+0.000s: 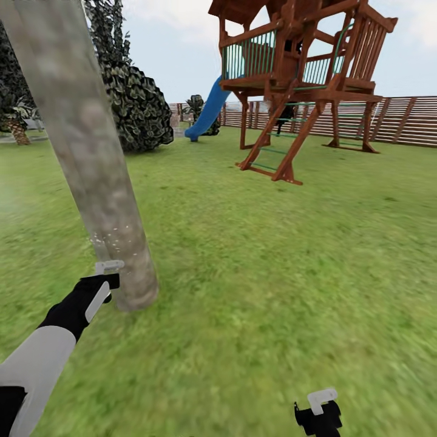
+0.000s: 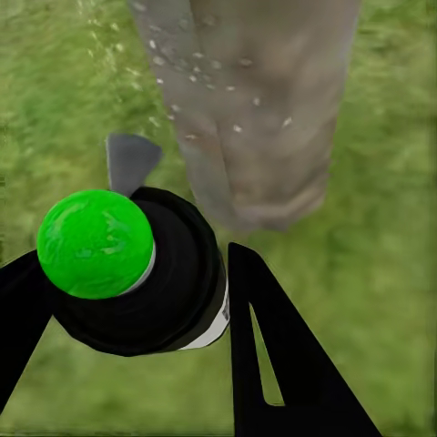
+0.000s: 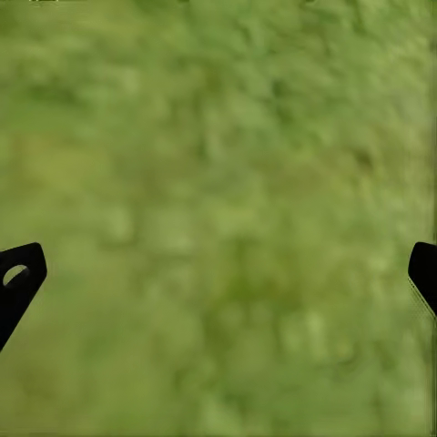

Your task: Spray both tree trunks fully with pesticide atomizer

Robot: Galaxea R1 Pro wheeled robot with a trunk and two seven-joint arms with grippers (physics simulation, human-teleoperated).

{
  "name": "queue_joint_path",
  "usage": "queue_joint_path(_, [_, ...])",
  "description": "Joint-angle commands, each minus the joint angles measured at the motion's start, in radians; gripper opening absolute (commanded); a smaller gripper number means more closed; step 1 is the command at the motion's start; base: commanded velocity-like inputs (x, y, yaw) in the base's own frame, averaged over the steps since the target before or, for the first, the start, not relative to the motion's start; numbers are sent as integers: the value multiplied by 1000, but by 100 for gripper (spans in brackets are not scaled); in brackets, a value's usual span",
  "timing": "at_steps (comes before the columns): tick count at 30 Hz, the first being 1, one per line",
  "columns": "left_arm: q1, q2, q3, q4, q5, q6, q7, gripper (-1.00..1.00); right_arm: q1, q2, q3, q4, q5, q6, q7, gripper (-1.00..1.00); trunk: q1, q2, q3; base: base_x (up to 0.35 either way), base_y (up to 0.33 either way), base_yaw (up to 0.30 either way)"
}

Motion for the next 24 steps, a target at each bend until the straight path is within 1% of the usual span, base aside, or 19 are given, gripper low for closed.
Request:
queue_joint_path(1, [-1,1,-7,-1,10,3,9,-100,-1,0,-6,2,11,-3,-6,100,0,0,-1,0,-272,247])
queue_joint_path(5, [-1,1,-4,1,10,3,10,-100,-1,0,-6,2,11,-4,-6,100,0,0,-1,20,-272,272])
queue_joint_path(7, [-1,1,-4,2,10,3,11,-100,-1,1,-6,2,11,-4,-6,100,0,0,-1,80,-272,101])
queue_joint_path(24, [-1,1,-5,2,10,2,12,-100,-1,0,-6,2,11,-4,-6,100,0,0,-1,103,-272,3])
